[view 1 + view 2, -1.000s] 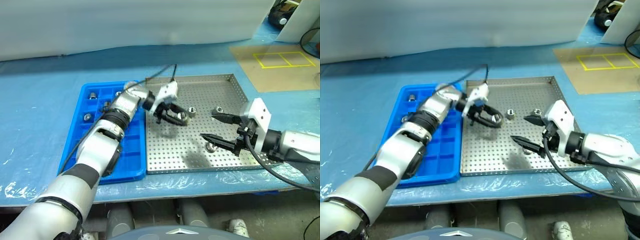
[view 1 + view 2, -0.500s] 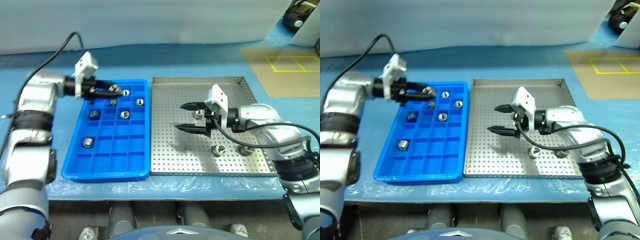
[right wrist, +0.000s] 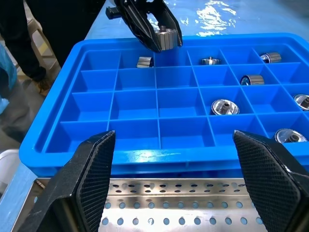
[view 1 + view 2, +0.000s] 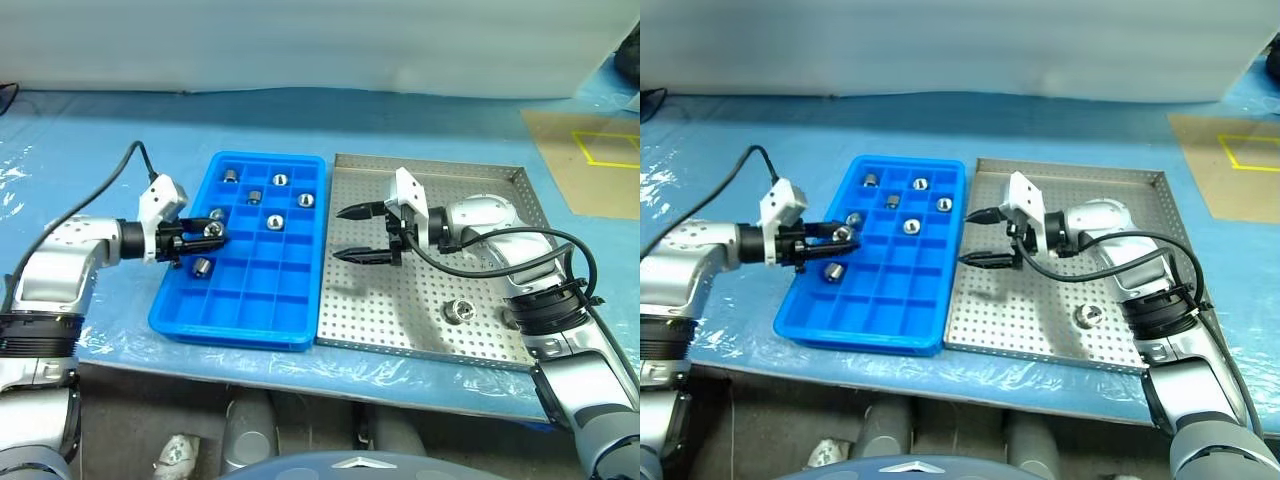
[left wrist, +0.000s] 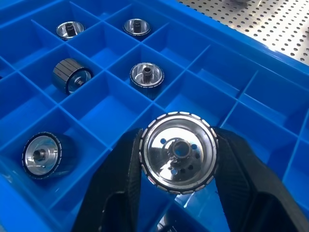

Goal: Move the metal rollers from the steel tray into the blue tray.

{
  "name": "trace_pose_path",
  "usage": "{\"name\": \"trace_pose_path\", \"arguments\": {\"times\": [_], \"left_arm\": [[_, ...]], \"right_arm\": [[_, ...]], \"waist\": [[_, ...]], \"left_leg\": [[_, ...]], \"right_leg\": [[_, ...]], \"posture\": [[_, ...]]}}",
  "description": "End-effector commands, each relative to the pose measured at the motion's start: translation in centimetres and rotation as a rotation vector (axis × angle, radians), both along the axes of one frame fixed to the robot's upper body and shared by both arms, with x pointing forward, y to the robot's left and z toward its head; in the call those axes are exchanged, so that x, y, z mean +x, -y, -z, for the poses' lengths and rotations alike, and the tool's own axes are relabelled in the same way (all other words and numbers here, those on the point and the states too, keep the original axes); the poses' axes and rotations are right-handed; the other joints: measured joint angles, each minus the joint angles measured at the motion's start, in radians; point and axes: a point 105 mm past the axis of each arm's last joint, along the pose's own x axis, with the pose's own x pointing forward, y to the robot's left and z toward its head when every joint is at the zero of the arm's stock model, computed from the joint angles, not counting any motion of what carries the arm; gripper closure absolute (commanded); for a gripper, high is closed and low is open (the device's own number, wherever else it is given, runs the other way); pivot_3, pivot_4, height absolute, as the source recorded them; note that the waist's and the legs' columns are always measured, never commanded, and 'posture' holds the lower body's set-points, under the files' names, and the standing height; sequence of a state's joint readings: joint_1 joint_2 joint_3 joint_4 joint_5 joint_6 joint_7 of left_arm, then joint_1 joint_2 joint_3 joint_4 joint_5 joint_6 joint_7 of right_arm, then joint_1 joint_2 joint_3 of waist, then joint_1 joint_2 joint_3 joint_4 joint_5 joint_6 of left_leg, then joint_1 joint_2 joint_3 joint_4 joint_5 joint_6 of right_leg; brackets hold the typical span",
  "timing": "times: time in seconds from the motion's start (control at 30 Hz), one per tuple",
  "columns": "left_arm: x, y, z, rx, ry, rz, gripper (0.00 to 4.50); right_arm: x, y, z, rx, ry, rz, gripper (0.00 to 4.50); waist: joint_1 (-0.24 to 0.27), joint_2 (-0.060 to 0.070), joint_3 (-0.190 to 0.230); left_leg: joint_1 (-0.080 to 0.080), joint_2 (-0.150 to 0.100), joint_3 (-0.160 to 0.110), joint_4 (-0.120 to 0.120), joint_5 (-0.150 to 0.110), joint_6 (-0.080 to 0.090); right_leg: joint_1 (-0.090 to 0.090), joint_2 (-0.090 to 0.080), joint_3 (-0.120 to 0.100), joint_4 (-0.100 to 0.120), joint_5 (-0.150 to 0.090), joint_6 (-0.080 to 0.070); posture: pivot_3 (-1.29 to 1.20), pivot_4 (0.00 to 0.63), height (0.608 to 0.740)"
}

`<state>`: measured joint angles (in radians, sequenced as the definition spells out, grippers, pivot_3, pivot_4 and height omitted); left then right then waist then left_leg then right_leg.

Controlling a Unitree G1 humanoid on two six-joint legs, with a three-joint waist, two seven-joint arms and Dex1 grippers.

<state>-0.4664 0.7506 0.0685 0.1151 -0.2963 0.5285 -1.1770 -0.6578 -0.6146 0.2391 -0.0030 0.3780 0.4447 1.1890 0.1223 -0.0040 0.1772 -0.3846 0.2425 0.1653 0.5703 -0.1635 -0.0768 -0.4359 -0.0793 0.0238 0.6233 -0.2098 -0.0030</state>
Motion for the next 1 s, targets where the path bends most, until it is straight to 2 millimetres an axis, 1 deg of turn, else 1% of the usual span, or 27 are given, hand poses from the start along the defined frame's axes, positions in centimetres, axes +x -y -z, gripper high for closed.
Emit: {"name": "trace_pose_path", "arguments": {"times": [0.03, 0.13, 0.23, 0.37, 0.47, 0.53, 0.57, 0.63, 0.67, 0.7, 0.8, 0.87, 0.93, 1.0], "left_arm": [[0.6, 0.5, -0.5, 0.006, 0.042, 0.005, 2.74], [1.3, 1.0, -0.1, 0.003, 0.034, 0.003, 2.74], [2.1, 1.2, 0.6, 0.01, 0.034, -0.016, 2.74], [1.9, 1.5, 1.7, 0.042, 0.017, 0.012, 2.74], [2.0, 1.3, 1.8, 0.037, 0.006, 0.006, 2.74], [2.0, 1.2, 1.8, 0.037, -0.003, 0.006, 2.01], [1.9, 1.3, 1.8, 0.04, -0.009, 0.016, 1.8], [2.3, 0.8, 1.7, 0.065, 0.001, -0.011, 1.16], [2.5, 0.6, 1.4, 0.064, -0.007, -0.017, 0.87], [2.5, 0.5, 0.9, 0.057, -0.011, -0.01, 0.87], [3.1, 0.5, -2.5, -0.04, 0.007, -0.006, 0.87], [3.4, 0.6, -4.3, -0.054, 0.051, 0.012, 0.87], [4.0, 0.9, -5.6, -0.049, 0.093, 0.025, 0.87], [4.6, 1.4, -6.6, -0.04, 0.128, 0.04, 0.87]], "right_arm": [[-0.2, 0.2, -1.2, 0.014, 0.047, -0.005, 0.48], [-0.4, 0.5, -1.1, 0.015, 0.043, 0.01, 0.48], [-0.5, 0.7, -1.0, 0.014, 0.043, 0.023, 0.48], [-0.6, 0.9, -1.0, 0.017, 0.042, 0.04, 0.48], [-0.7, 1.0, -0.9, 0.018, 0.042, 0.05, 0.48], [-0.7, 1.0, -0.9, 0.019, 0.043, 0.055, 0.48], [-0.6, 1.0, -0.9, 0.019, 0.044, 0.057, 0.48], [-0.6, 1.0, -1.0, 0.021, 0.045, 0.06, 0.48], [-0.6, 1.0, -1.0, 0.023, 0.045, 0.061, 0.48], [-0.6, 1.0, -1.0, 0.024, 0.045, 0.062, 0.48], [-0.5, 1.2, -1.1, 0.024, 0.05, 0.069, 0.48], [-0.4, 1.4, -1.2, 0.023, 0.053, 0.077, 0.48], [-0.4, 1.6, -1.3, 0.022, 0.056, 0.086, 0.48], [-0.3, 1.9, -1.4, 0.021, 0.059, 0.097, 0.48]], "waist": [[-0.001, 0.0, 0.0], [-0.001, 0.0, 0.0], [-0.002, 0.0, 0.0], [-0.007, 0.0, 0.0], [-0.018, 0.0, 0.0], [-0.022, 0.0, 0.0], [-0.024, 0.0, 0.0], [-0.024, 0.0, 0.0], [-0.023, 0.0, 0.0], [-0.022, 0.0, 0.0], [-0.023, 0.0, 0.0], [-0.023, -0.001, 0.0], [-0.023, -0.001, 0.0], [-0.024, 0.0, 0.0]], "left_leg": [[0.0, 0.0, 0.0, 0.0, 0.0, 0.0], [0.0, 0.0, 0.0, 0.0, 0.001, -0.002], [0.0, 0.0, 0.0, 0.0, 0.001, -0.002], [-0.001, 0.0, 0.0, 0.0, 0.001, -0.001], [-0.001, 0.0, -0.001, 0.0, 0.001, -0.001], [-0.001, 0.0, -0.001, 0.0, 0.001, -0.001], [-0.001, 0.0, -0.001, 0.0, 0.001, -0.001], [-0.001, 0.0, -0.001, 0.0, 0.001, -0.001], [-0.001, 0.0, -0.001, 0.0, 0.001, -0.002], [0.0, 0.0, -0.001, 0.0, 0.002, -0.003], [0.0, 0.0, -0.002, 0.0, 0.003, -0.005], [-0.001, 0.001, -0.003, 0.0, 0.004, -0.006], [-0.001, 0.0, -0.004, 0.0, 0.004, -0.007], [0.0, -0.001, -0.004, 0.0, 0.004, -0.007]], "right_leg": [[0.0, 0.0, 0.0, 0.0, 0.0, 0.0], [0.0, 0.001, 0.001, 0.001, 0.0, 0.0], [-0.001, 0.003, 0.002, 0.0, 0.0, 0.0], [-0.002, 0.004, 0.002, 0.0, 0.0, 0.0], [-0.002, 0.004, 0.002, 0.0, 0.0, 0.0], [-0.002, 0.004, 0.002, 0.0, 0.0, 0.0], [-0.002, 0.004, 0.002, 0.0, 0.0, 0.0], [-0.002, 0.003, 0.002, 0.0, 0.0, 0.0], [-0.002, 0.003, 0.002, 0.0, 0.0, 0.0], [-0.001, 0.003, 0.003, 0.001, 0.0, 0.0], [-0.001, 0.003, 0.003, 0.003, 0.002, -0.002], [-0.001, 0.003, 0.003, 0.003, 0.003, -0.003], [-0.001, 0.003, 0.003, 0.003, 0.003, -0.003], [-0.001, 0.003, 0.003, 0.002, 0.003, -0.003]], "posture": [[0.05, 0.15, 0.74], [0.03, 0.15, 0.74], [0.02, 0.15, 0.74], [0.0, 0.15, 0.74], [-0.01, 0.15, 0.74], [-0.01, 0.15, 0.74], [-0.01, 0.15, 0.74], [-0.01, 0.15, 0.74], [-0.01, 0.15, 0.74], [-0.01, 0.15, 0.74], [-0.02, 0.15, 0.74], [-0.03, 0.15, 0.74], [-0.03, 0.15, 0.74], [-0.06, 0.15, 0.74]]}}
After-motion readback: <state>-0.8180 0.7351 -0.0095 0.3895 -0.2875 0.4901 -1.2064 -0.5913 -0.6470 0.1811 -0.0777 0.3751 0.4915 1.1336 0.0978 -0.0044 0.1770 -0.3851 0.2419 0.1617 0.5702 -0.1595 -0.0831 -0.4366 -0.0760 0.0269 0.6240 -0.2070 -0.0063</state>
